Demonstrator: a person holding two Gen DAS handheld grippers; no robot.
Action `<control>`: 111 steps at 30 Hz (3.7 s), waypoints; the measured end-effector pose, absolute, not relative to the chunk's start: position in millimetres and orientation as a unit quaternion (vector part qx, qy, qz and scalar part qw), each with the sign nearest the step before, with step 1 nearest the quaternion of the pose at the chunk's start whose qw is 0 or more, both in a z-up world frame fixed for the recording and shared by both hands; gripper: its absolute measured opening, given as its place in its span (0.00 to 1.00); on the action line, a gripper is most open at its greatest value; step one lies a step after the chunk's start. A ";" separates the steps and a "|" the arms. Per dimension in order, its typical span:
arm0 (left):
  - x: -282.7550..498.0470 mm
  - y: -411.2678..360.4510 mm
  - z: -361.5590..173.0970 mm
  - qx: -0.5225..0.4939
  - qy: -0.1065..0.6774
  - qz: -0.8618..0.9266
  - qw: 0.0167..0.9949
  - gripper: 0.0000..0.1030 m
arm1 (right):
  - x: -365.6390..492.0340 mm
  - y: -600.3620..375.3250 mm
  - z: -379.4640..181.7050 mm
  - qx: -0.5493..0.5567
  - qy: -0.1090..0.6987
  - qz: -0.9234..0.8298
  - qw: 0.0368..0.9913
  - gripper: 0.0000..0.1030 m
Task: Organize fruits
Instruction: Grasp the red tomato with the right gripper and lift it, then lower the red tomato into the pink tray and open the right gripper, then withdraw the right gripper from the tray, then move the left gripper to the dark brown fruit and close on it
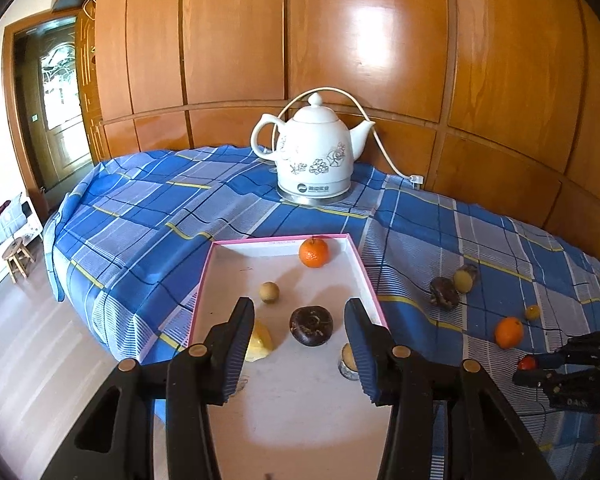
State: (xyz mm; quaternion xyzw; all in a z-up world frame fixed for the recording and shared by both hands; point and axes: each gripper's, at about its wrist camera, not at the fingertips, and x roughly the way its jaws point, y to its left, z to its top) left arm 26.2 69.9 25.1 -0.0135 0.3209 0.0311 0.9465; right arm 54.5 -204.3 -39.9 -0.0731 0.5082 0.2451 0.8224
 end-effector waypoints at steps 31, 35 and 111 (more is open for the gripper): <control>22.3 118.7 0.3 -0.054 0.351 0.085 0.931 0.51 | 60.1 -46.8 -33.8 -0.080 0.480 0.338 0.806 0.29; 21.9 115.4 3.1 -0.051 0.346 0.080 0.933 0.51 | 53.8 -58.0 -27.2 -0.076 0.472 0.333 0.813 0.30; 34.5 -37.0 -10.1 0.119 0.376 -0.072 0.916 0.53 | 102.9 -367.4 -29.6 0.100 0.507 0.000 0.856 0.31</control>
